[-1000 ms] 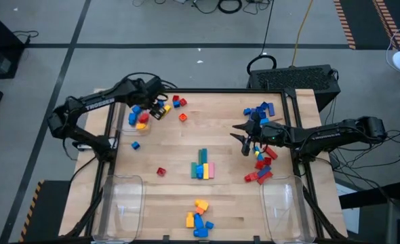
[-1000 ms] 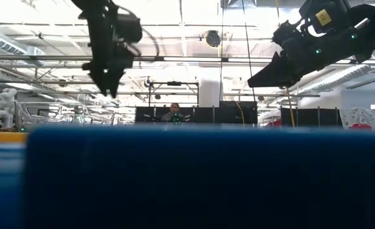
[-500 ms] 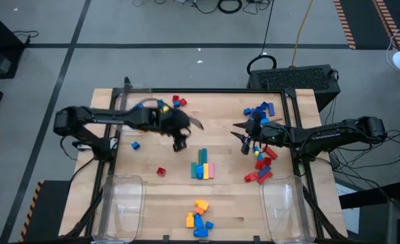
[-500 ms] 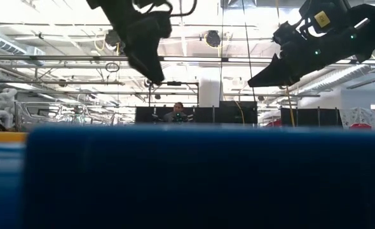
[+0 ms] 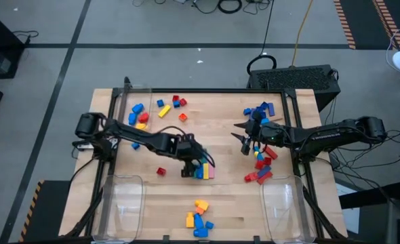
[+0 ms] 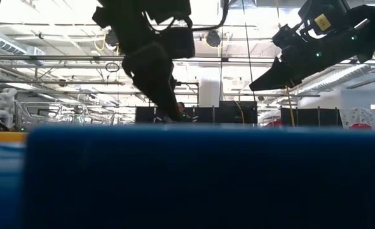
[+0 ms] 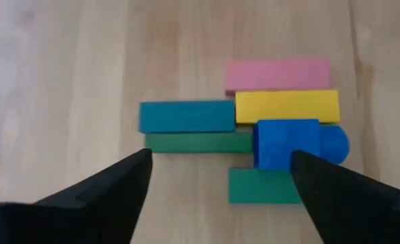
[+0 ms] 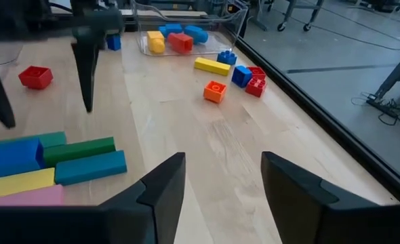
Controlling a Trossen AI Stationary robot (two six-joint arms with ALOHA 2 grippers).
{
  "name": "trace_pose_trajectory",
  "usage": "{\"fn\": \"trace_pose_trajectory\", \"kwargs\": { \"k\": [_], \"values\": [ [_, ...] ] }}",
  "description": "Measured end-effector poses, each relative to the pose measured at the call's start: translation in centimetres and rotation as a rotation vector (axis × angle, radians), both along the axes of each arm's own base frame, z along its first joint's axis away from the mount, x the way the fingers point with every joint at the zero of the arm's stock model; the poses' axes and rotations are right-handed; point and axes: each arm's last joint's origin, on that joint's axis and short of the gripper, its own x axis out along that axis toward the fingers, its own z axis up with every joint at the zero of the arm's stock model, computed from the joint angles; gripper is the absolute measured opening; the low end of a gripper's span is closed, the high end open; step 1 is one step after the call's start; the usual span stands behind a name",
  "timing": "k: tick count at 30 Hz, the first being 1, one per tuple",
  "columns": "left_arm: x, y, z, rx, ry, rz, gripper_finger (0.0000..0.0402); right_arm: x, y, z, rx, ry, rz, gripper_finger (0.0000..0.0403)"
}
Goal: Sort blocks by size
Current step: Put the blue one stud game piece into the top left transparent bin
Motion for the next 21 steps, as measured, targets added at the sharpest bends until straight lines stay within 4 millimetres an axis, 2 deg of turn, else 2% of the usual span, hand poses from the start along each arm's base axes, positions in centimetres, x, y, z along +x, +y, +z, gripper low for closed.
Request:
{"fn": "trace_pose_trajectory", "kwargs": {
  "k": [4,11,21],
  "values": [
    [0.5,-0.5,-0.7,-0.043,-0.011,-0.015,0.0376,0.0,0.0,0.0,0.0,0.0,0.0,0.0192],
    [0.9,-1.7,-1.0,-0.144,-0.035,-0.004,0.0377,0.0,0.0,0.0,0.007,-0.002,-0.003,0.0201],
    [1.0,-4.1,-3.0,-0.086,-0.021,0.03,0.0377,-0.1,0.0,-0.1,0.021,0.007,-0.007,0.0201]
  ]
}}
